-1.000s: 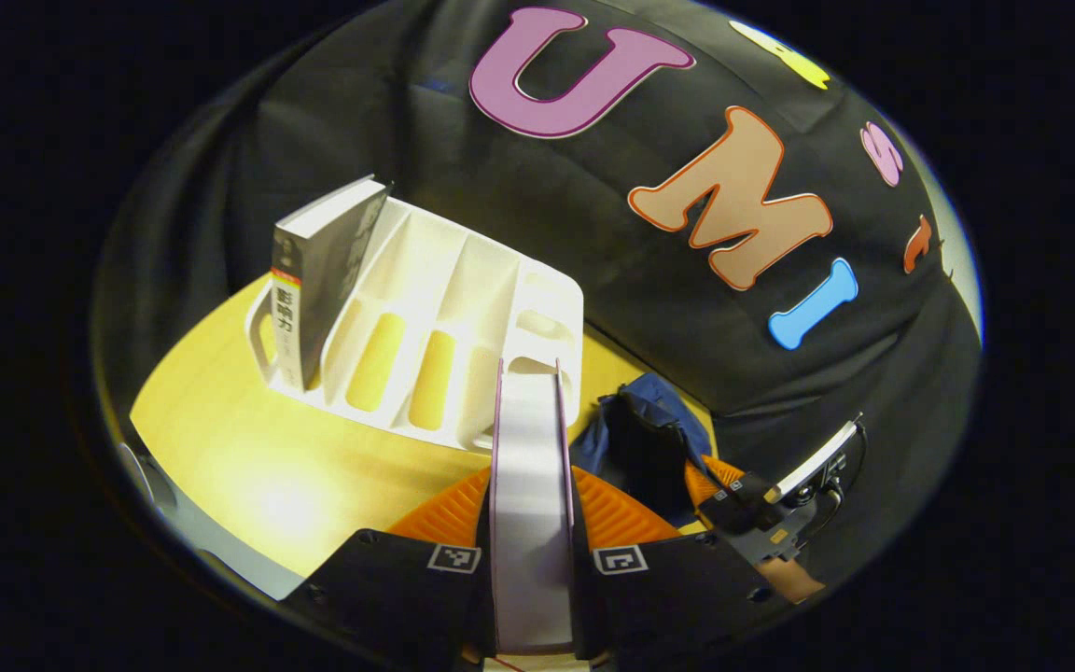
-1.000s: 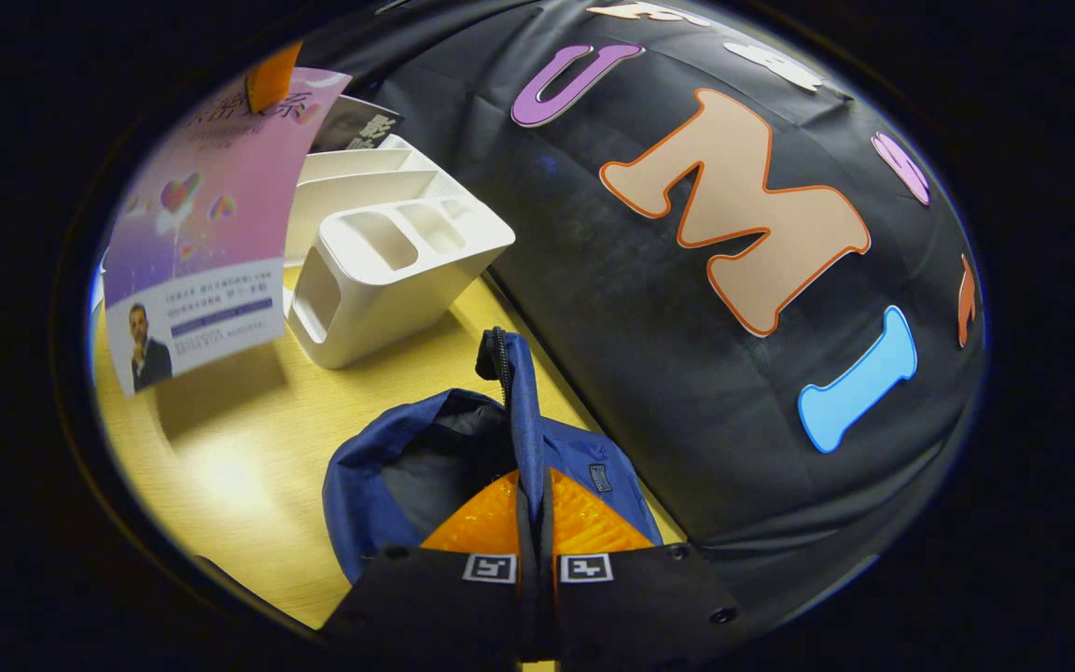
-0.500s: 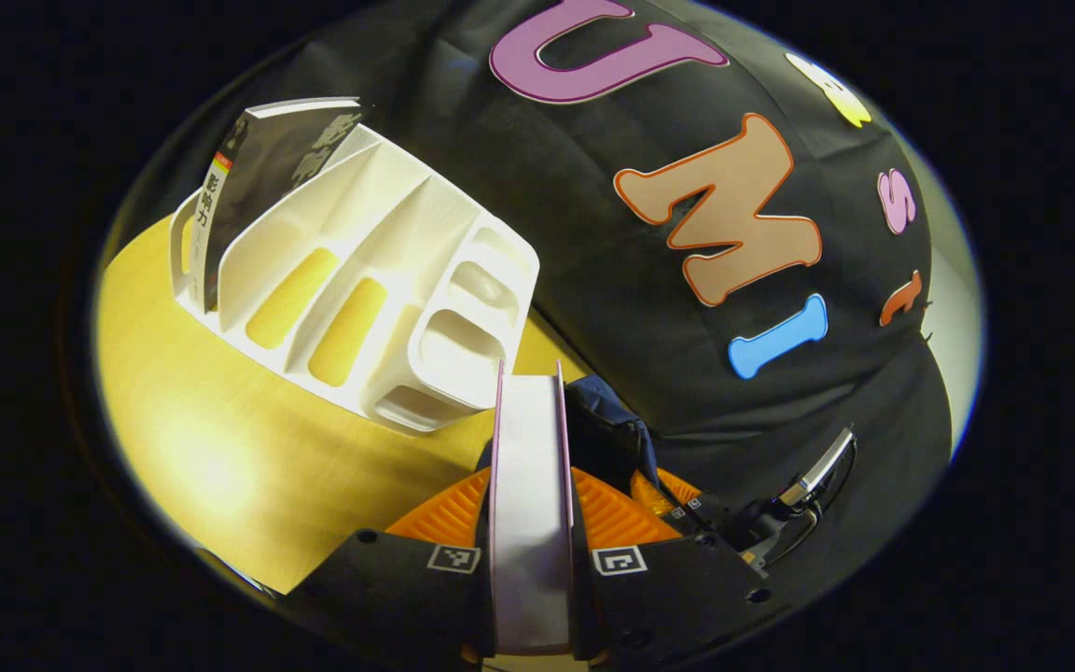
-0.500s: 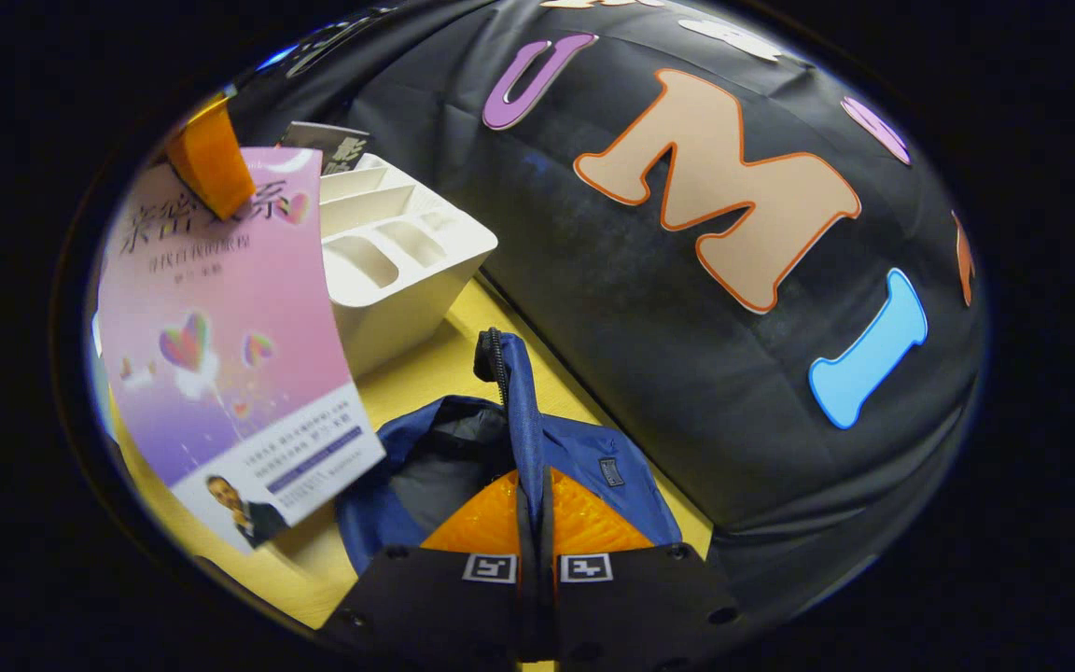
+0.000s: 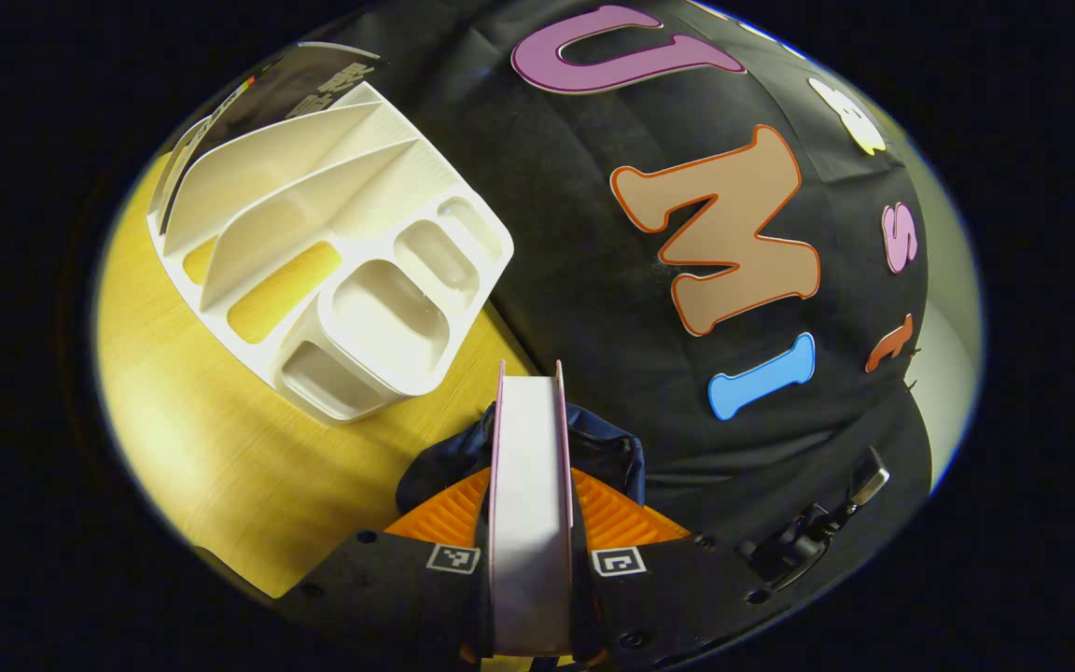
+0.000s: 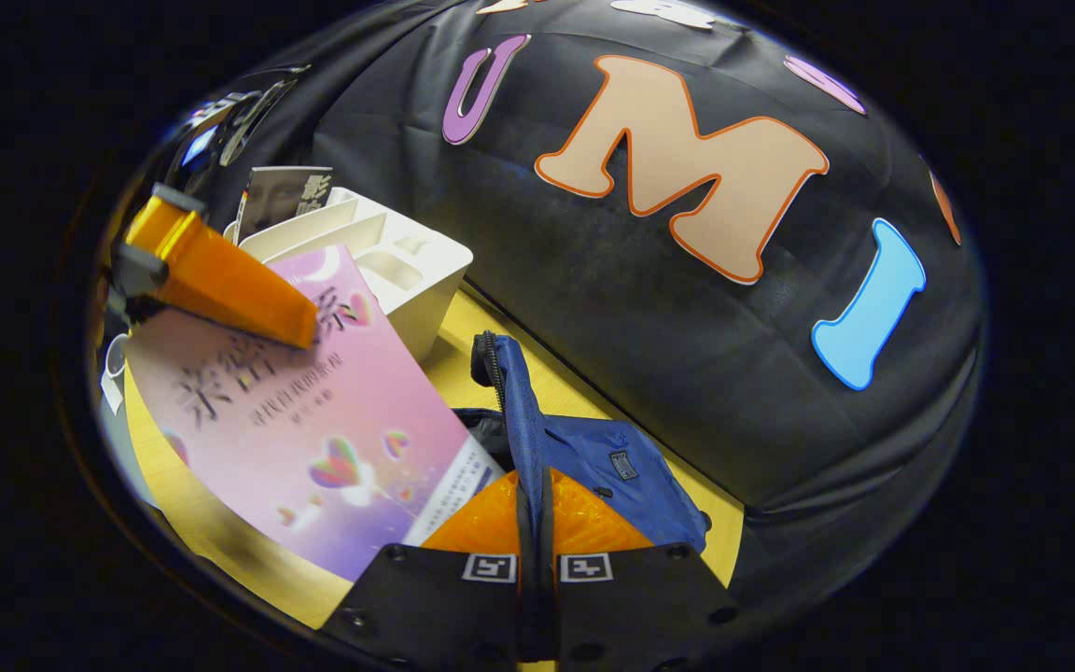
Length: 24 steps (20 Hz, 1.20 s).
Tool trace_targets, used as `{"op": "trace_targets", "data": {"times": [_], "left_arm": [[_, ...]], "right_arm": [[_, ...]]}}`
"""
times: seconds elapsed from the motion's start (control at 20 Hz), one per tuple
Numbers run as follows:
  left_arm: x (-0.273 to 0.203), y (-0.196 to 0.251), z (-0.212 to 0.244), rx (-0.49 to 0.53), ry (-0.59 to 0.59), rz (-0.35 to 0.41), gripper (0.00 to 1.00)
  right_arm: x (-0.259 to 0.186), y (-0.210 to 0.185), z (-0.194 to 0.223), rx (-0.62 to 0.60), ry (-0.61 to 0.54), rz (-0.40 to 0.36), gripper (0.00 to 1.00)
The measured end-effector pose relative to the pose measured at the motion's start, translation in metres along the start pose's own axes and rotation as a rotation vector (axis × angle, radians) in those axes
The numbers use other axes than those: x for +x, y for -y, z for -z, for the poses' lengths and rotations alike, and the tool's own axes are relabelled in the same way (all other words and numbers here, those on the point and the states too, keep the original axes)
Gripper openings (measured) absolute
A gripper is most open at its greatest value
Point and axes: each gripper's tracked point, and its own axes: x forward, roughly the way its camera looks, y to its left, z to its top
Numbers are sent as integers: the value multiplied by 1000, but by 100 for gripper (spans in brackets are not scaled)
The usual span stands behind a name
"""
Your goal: Open the schoolbag, grab two books from the bookshelf and put them into the schoolbag.
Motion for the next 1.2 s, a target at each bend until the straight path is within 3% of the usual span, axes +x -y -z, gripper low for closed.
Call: {"op": "trace_targets", "data": {"times": [0.25, 0.5, 0.7, 1.1, 1.15, 1.2], "left_arm": [[42, 2, 33, -56, 21, 21, 29], [90, 6, 62, -9, 26, 27, 29], [119, 6, 88, -30, -10, 36, 31], [137, 2, 111, -23, -59, 26, 35], [136, 2, 112, -5, -69, 20, 30], [135, 1, 113, 26, -73, 1, 46]], "right_arm": [[0, 0, -2, 28, 21, -14, 3], [-2, -3, -5, 72, 38, -38, 3], [-5, -4, -4, 75, 44, -53, 3], [-10, 0, 1, 65, 37, -44, 3], [-11, 1, 2, 65, 34, -36, 3], [-7, 5, 2, 69, 44, -33, 3]]}}
